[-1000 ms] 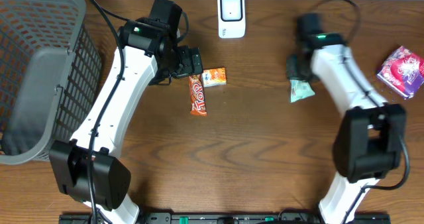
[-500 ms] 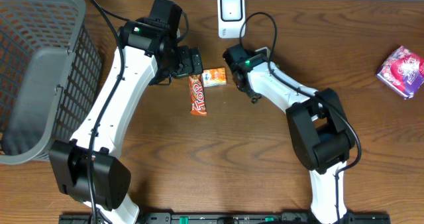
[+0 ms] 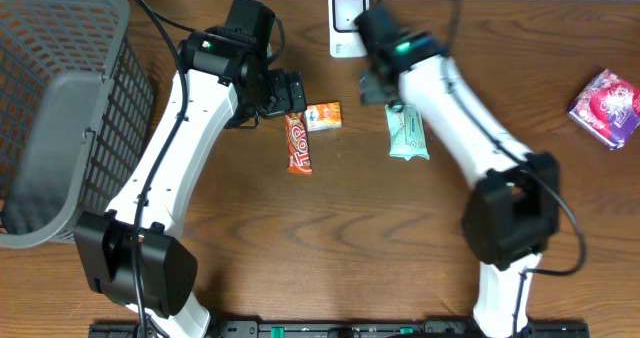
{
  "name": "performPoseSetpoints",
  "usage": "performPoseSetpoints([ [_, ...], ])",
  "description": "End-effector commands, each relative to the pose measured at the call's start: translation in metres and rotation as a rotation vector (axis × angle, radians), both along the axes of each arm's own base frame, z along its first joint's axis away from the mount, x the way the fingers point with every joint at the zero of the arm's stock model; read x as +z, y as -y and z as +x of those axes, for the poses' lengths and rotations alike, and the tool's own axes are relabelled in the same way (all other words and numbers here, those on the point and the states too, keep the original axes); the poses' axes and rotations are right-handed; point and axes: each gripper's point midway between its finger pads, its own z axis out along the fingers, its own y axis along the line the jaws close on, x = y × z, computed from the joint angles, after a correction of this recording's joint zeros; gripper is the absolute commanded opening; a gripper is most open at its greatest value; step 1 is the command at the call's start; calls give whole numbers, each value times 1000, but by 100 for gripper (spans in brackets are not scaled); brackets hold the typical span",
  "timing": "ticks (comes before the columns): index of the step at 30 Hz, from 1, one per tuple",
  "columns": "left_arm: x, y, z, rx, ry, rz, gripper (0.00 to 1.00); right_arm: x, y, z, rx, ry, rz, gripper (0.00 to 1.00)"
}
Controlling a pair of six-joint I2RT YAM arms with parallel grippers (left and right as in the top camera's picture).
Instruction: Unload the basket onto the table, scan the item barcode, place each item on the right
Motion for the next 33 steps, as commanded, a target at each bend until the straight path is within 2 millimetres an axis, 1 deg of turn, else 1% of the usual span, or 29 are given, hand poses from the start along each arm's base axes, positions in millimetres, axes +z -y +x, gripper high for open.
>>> performPoseSetpoints([
  [1, -6, -3, 0, -11, -10, 21, 98, 2, 27, 1, -37, -53, 92, 79],
  [2, -6, -3, 0, -11, -10, 21, 98, -6, 34, -2, -28, -87, 128, 79],
  [4, -6, -3, 0, -11, -10, 21, 98, -20, 42, -7, 1, -151, 225, 77],
  [7, -6, -3, 0, -11, -10, 21, 98, -43, 47, -16, 26, -216, 374, 78],
  [10, -6, -3, 0, -11, -10, 21, 98, -68, 52, -24, 1, -244, 505, 80],
  [13, -6, -3, 0, -11, -10, 21, 98, -90, 50, -30, 0, -237, 642, 77],
  [16, -6, -3, 0, -11, -10, 21, 98, -106, 44, -38, 16, -222, 753, 77],
  [20, -6, -3, 0, -11, -10, 21, 98, -126, 36, -49, 6, -217, 810, 73],
  [22, -6, -3, 0, -11, -10, 21, 98, -135, 34, -57, -6, -227, 814, 64],
  [23, -6, -3, 0, -11, -10, 21, 98, -138, 33, -59, -4, -227, 814, 56],
  [25, -6, -3, 0, -11, -10, 21, 98, -144, 32, -63, -1, -225, 812, 37],
  [28, -6, -3, 0, -11, -10, 21, 98, -145, 32, -64, -1, -222, 815, 6],
  [29, -6, -3, 0, -11, -10, 21, 98, -144, 32, -62, -14, -221, 819, 1],
  [31, -6, -3, 0, -11, -10, 21, 98, -140, 31, -58, -41, -219, 839, 1],
  [33, -6, -3, 0, -11, -10, 21, 98, -126, 24, -49, -34, -205, 896, 1],
])
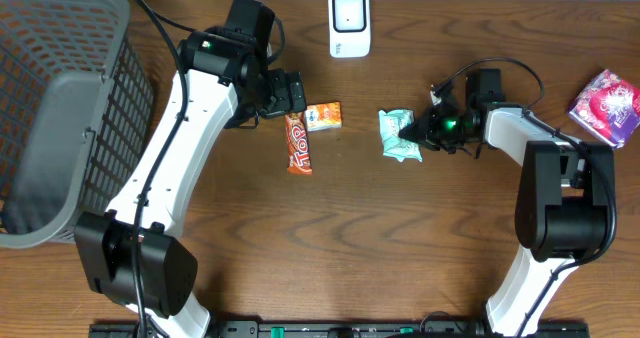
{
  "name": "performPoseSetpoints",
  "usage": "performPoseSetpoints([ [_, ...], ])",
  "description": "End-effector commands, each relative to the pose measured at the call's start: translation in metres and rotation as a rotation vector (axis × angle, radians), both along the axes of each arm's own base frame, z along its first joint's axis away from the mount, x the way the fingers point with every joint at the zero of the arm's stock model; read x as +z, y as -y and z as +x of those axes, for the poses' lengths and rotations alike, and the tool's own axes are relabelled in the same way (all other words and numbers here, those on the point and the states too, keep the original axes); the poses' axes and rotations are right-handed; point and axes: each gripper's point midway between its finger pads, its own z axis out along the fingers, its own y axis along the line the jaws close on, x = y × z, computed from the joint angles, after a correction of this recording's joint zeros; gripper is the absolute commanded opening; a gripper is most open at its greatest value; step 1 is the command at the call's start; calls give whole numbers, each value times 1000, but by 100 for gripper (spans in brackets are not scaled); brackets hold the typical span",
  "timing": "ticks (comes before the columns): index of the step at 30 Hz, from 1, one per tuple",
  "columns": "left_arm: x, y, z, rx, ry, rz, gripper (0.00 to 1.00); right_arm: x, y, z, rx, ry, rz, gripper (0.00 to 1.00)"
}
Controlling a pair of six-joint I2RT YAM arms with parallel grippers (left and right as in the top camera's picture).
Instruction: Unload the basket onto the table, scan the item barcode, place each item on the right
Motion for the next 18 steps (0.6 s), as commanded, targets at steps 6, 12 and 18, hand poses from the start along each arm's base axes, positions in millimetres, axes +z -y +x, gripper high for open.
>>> performPoseSetpoints([
  [6, -6, -3, 0, -10, -10, 21, 98, 58, -20, 45, -26, 76, 126, 1],
  [12, -6, -3, 0, -10, -10, 21, 98, 121, -36, 102, -106, 236, 109, 1],
  [18, -6, -3, 0, -10, -10, 21, 98, 156, -56, 148, -277, 415, 86, 1],
])
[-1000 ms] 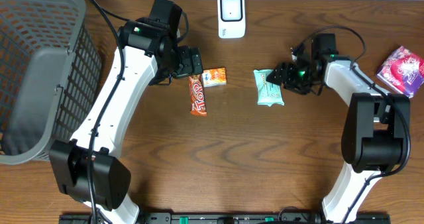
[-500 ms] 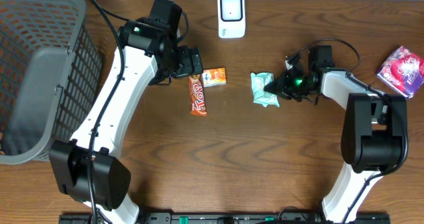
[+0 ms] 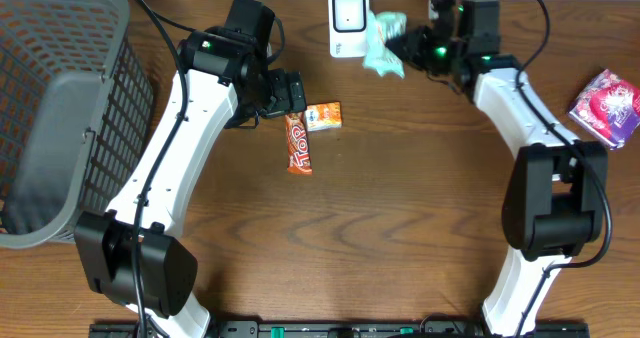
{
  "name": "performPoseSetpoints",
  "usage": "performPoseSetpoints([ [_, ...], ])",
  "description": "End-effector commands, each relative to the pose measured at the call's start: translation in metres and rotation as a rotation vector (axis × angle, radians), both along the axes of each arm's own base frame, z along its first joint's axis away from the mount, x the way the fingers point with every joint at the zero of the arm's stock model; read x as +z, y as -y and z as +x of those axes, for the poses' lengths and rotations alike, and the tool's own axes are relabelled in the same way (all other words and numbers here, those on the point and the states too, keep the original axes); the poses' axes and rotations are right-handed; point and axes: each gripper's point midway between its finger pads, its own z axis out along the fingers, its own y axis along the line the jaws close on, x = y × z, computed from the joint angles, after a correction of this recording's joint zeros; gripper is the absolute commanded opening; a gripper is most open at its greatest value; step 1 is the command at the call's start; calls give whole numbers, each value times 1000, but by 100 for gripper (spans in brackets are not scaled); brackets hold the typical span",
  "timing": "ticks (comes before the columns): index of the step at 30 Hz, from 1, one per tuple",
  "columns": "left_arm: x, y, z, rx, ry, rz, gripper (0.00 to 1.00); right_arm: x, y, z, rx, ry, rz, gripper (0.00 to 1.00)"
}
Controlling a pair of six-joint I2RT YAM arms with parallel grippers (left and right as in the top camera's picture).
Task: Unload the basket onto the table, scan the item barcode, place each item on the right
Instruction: 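Carry the green pack with the right gripper to the white scanner, then place the green pack beside the purple-red pack at the right edge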
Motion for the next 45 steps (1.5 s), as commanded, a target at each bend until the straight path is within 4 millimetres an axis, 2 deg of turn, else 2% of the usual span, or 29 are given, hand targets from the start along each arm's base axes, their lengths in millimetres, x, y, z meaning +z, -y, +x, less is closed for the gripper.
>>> performPoseSetpoints([
  [1, -6, -3, 0, -10, -10, 21, 98, 19, -14, 21, -170, 33, 6, 1],
  [8, -6, -3, 0, -10, -10, 21, 98, 36, -42, 44, -356, 204, -45, 1],
  [12, -6, -3, 0, -10, -10, 21, 98, 40, -45, 54, -424, 274, -54, 1],
  [21, -6, -3, 0, -10, -10, 21, 98, 15, -44, 76, -442, 320, -29, 1],
  [24, -6, -3, 0, -10, -10, 21, 98, 7, -49, 81, -413, 311, -20, 1],
  [27, -6, -3, 0, -10, -10, 21, 98, 10, -49, 84, -398, 333, -35, 1],
  [33, -6, -3, 0, -10, -10, 21, 98, 32, -45, 92, -324, 377, -42, 1],
  [36, -6, -3, 0, -10, -10, 21, 98, 45, -32, 97, -286, 385, -78, 1],
  [38, -6, -3, 0, -10, -10, 21, 98, 53, -14, 100, -287, 370, -133, 1],
  [41, -6, -3, 0, -10, -10, 21, 98, 59, 37, 102, -352, 307, -257, 1],
  [45, -6, -3, 0, -10, -10, 21, 98, 58, 128, 90, -467, 169, -432, 1],
])
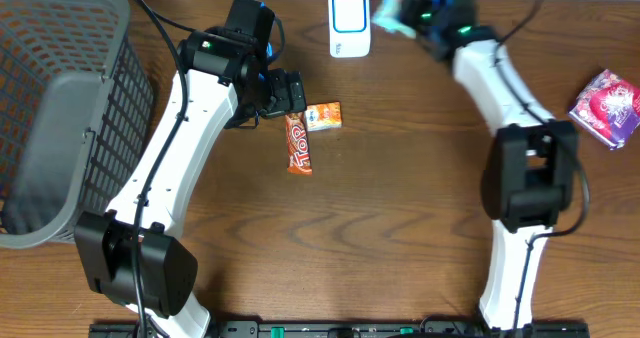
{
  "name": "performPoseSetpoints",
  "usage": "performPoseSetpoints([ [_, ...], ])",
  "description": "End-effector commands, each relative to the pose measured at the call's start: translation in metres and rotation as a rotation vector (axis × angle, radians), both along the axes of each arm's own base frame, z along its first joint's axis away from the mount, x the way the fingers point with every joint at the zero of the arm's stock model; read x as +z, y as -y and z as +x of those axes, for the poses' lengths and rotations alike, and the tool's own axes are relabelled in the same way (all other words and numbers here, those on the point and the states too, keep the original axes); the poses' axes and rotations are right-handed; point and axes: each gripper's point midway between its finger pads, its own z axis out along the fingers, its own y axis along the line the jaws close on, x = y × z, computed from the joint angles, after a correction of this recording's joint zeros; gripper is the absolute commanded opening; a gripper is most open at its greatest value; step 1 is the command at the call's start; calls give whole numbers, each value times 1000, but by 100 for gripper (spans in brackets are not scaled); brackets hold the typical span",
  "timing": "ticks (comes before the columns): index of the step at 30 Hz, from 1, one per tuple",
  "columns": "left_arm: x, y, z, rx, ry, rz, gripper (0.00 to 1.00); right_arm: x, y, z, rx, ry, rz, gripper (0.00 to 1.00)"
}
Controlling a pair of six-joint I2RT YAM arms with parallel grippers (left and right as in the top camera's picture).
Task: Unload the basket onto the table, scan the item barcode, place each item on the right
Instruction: 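Place the green pack beside the purple-red pack at the right edge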
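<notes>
The white scanner stands at the table's far edge, its face glowing blue. Just right of it my right gripper is shut on a mint-green packet, held up at the frame's top edge; the packet is blurred and partly cut off. My left gripper hovers at the top end of an orange candy bar, jaws apart and holding nothing. A small orange box lies beside it.
A large grey basket fills the left side. A purple packet lies at the right edge. The wooden table stretches toward the front.
The right gripper has moved the mint-green packet from beside the scanner's right side to higher up at the frame's top edge. The scanner's face now looks blue. The left arm is unchanged.
The packet first lay on the table with the right gripper beside it near the scanner. Then the gripper was at the packet from the right, on the table. Then it held the packet up next to the scanner, and now higher still. The left arm stayed put.
</notes>
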Motion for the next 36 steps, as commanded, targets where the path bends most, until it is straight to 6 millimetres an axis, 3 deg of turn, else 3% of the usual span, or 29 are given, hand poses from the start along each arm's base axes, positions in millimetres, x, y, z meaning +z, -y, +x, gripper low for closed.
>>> performPoseSetpoints([
  [1, -6, -3, 0, -10, -9, 21, 98, 59, 93, -3, -126, 51, -160, 1],
  [4, -6, -3, 0, -10, -9, 21, 98, 42, 165, -27, -228, -84, -243, 1],
  [7, -6, -3, 0, -10, -9, 21, 98, 19, 222, -55, -268, -210, -284, 1],
  [10, -6, -3, 0, -10, -9, 21, 98, -2, 263, -80, -297, -302, -298, 1],
  [14, -6, -3, 0, -10, -9, 21, 98, -23, 299, -102, -326, -385, -301, 2],
  [15, -6, -3, 0, -10, -9, 21, 98, -27, 306, -106, -336, -401, -301, 8],
  [16, -6, -3, 0, -10, -9, 21, 98, -32, 315, -111, -355, -421, -302, 27],
  [18, -6, -3, 0, -10, -9, 21, 98, -37, 326, -120, -375, -448, -297, 86],
  [19, -6, -3, 0, -10, -9, 21, 98, -38, 330, -124, -384, -459, -292, 99],
  [21, -6, -3, 0, -10, -9, 21, 98, -40, 337, -131, -396, -476, -284, 99],
  [25, -6, -3, 0, -10, -9, 21, 98, -43, 333, -138, -373, -500, -248, 99],
  [28, -6, -3, 0, -10, -9, 21, 98, -44, 309, -132, -249, -479, -185, 99],
  [32, -6, -3, 0, -10, -9, 21, 98, -38, 254, -120, -71, -423, -15, 99],
  [36, -6, -3, 0, -10, -9, 21, 98, -27, 187, -118, 108, -405, 162, 99],
])
